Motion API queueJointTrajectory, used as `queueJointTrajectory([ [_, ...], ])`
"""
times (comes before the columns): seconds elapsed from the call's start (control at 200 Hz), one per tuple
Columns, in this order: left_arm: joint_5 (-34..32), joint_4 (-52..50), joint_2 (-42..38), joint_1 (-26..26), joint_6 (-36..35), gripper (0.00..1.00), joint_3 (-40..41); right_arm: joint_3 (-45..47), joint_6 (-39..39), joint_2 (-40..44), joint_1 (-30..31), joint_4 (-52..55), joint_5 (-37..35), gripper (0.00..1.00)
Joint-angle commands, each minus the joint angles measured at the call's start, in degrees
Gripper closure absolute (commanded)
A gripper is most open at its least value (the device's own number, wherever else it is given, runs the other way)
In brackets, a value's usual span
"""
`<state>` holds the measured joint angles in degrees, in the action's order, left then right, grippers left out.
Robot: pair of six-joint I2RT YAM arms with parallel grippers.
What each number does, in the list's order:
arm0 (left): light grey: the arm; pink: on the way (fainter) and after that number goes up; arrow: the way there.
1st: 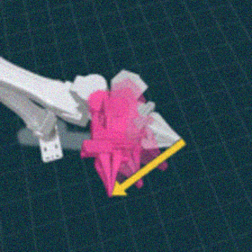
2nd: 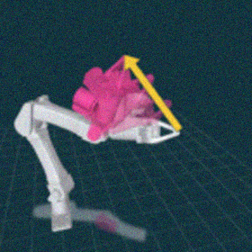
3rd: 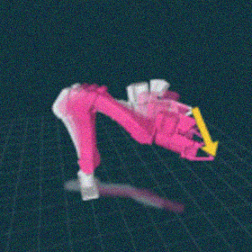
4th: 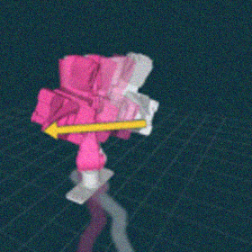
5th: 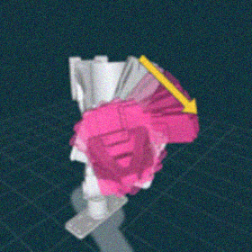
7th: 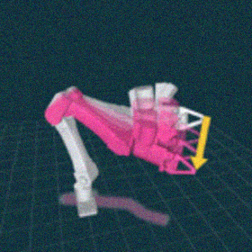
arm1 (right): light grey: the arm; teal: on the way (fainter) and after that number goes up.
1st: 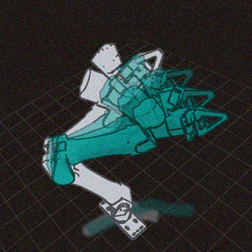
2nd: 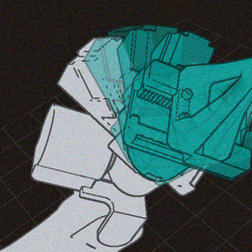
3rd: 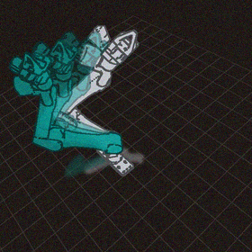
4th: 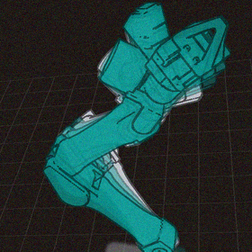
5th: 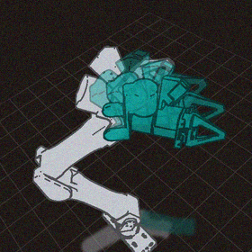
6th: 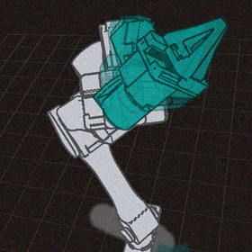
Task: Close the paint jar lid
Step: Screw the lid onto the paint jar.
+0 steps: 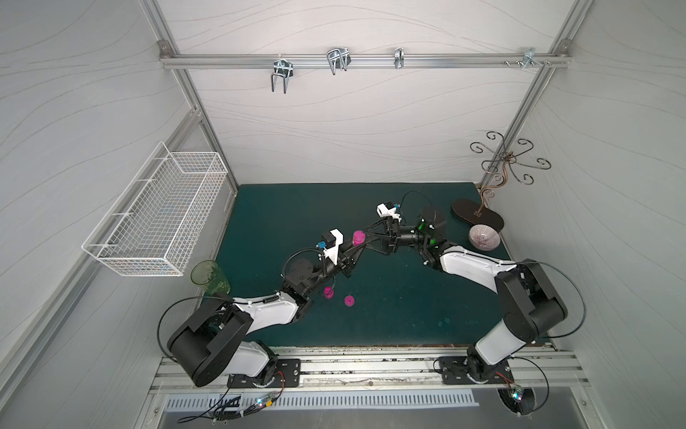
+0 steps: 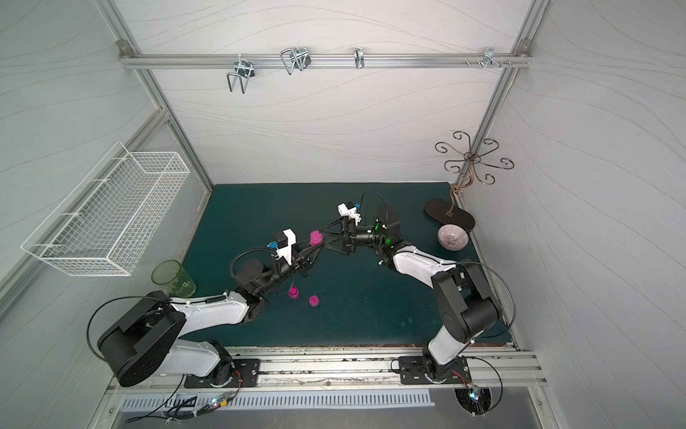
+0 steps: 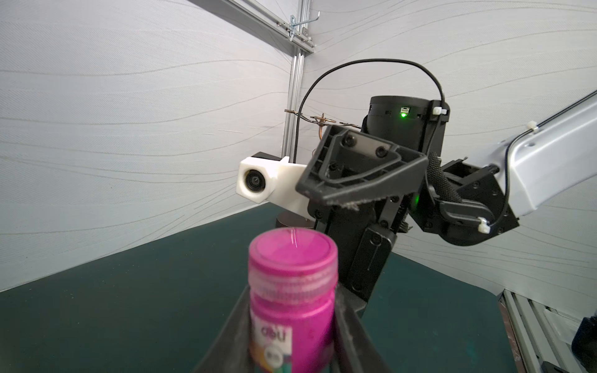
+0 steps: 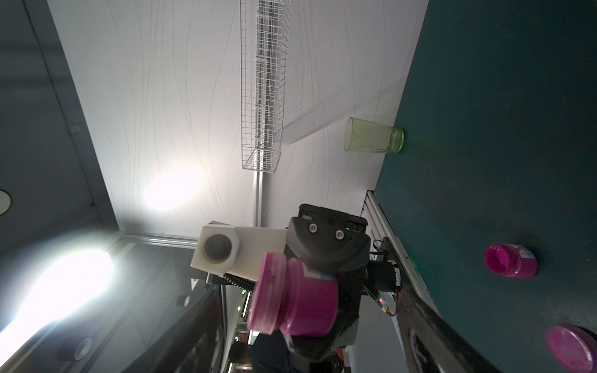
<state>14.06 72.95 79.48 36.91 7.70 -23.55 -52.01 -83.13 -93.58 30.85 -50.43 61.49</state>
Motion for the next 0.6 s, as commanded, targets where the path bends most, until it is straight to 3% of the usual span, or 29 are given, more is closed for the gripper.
queueJointTrajectory([
  [0.0, 1.2, 7.7, 0.8, -0.2, -0.1, 1.00, -1.9, 0.0, -9.1, -1.6, 1.1, -14.2, -0.6, 0.15],
  [0.285, 2.0, 7.6, 2.0, -0.2, -0.5, 1.00, -1.7, -1.5, -10.7, -3.0, 1.9, -14.8, -0.7, 0.28],
  [0.345, 1.8, 7.7, 2.2, -0.2, -0.7, 1.00, -1.7, -2.0, -11.3, -3.3, 2.2, -15.5, -0.4, 0.36],
  [0.595, 2.8, 7.7, 3.1, -0.2, -1.0, 1.00, -1.8, -3.4, -12.1, -3.5, 3.1, -15.4, 0.3, 0.42],
])
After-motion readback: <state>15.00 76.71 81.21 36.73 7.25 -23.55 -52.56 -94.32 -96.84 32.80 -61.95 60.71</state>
